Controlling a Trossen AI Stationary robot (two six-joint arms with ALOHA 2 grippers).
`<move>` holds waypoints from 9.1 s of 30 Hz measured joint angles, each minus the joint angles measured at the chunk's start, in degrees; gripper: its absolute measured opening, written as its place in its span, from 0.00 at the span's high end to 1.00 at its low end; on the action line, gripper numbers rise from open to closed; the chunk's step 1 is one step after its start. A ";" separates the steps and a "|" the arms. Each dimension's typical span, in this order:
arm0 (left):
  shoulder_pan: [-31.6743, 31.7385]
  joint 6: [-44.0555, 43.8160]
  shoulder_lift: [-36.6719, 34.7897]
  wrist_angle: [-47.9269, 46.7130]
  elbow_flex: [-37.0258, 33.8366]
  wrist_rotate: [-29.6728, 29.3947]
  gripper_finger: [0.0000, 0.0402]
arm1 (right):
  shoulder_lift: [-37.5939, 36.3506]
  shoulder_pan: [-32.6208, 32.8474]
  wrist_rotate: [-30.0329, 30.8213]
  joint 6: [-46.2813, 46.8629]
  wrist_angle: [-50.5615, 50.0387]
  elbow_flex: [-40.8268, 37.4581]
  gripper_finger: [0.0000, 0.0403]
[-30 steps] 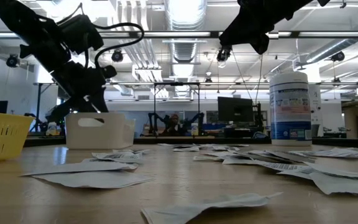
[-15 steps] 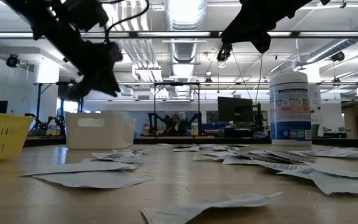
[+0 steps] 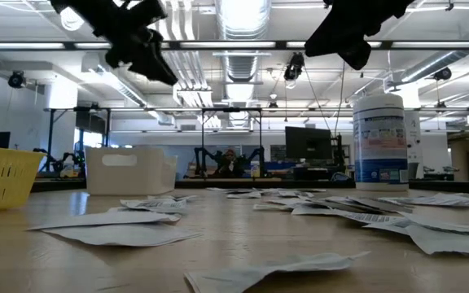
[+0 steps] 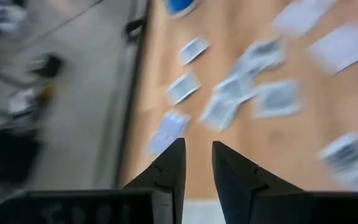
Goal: Pick & Place First Aid Supplies
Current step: Adjust the white bin, then put the towelette pack into the black bin
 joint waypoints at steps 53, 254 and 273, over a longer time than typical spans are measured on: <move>-15.11 -41.73 25.39 4.59 -4.48 3.49 0.97 | 0.24 -1.60 5.07 3.51 35.10 -21.04 0.86; -23.30 -52.33 33.83 10.08 -7.12 -16.38 1.00 | 49.52 -3.76 -3.38 24.97 32.35 10.26 0.86; -23.26 -53.41 33.64 12.01 -9.38 -16.24 1.00 | 51.32 -3.91 -2.87 23.60 22.25 19.22 0.79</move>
